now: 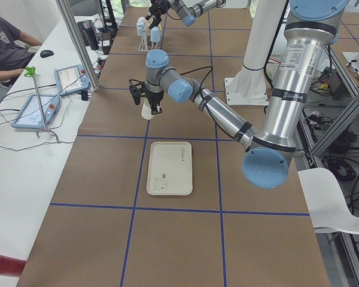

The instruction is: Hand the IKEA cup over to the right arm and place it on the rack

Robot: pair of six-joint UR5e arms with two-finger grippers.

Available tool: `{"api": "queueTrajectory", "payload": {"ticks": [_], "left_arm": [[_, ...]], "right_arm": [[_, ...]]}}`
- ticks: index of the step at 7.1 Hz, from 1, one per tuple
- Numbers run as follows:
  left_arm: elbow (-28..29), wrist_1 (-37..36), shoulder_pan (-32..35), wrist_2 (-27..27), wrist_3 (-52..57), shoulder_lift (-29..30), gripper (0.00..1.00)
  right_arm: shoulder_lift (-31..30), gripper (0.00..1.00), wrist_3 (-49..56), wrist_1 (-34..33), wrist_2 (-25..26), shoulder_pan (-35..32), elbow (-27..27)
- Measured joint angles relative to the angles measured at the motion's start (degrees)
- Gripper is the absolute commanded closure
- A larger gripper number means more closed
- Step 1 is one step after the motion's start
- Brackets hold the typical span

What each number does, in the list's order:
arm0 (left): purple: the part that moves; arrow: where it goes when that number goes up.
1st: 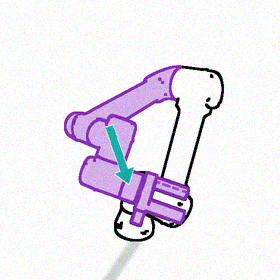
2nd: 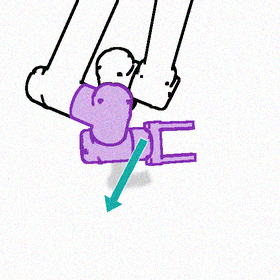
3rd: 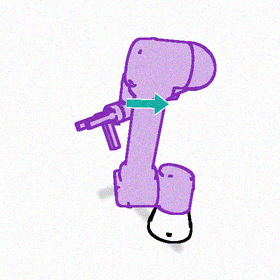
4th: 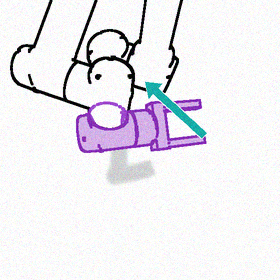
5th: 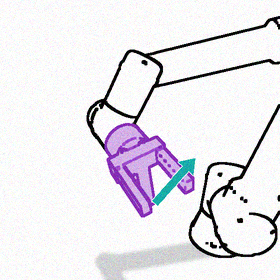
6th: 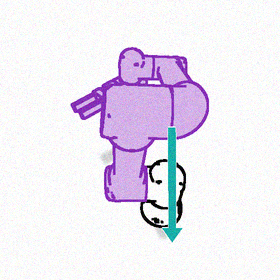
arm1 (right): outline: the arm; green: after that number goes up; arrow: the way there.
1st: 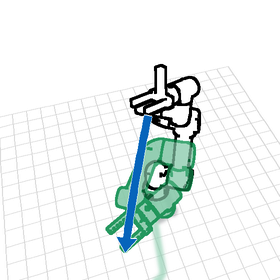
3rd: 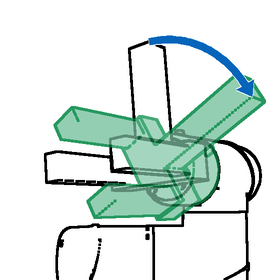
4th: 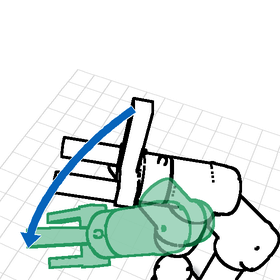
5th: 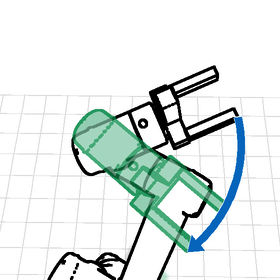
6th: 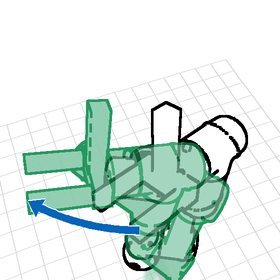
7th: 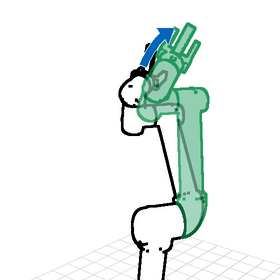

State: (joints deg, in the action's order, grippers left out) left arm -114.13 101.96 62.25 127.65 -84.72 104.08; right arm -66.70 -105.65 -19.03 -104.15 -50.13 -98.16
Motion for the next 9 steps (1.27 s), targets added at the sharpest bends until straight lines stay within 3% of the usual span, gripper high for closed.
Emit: {"api": "queueTrajectory", "payload": {"ticks": [2, 5, 7, 9], "left_arm": [[0.2, 14.4, -5.4, -6.0, -18.0, 0.7, 1.00], [-0.4, 33.6, -17.0, -25.9, -39.1, 0.5, 1.00], [-0.7, 45.2, -25.9, -41.9, -45.9, 0.4, 1.00], [-0.6, 53.6, -33.6, -53.4, -46.8, 0.4, 1.00]], "right_arm": [[1.1, 0.00, -2.6, -0.2, 0.1, 2.6, -2.0], [2.0, 0.00, -7.8, 0.1, 0.2, 5.4, -3.6], [3.1, 0.00, -11.6, 0.3, 0.3, 7.3, -3.7], [4.3, 0.00, -14.7, 0.4, 0.5, 8.4, -4.1]]}}
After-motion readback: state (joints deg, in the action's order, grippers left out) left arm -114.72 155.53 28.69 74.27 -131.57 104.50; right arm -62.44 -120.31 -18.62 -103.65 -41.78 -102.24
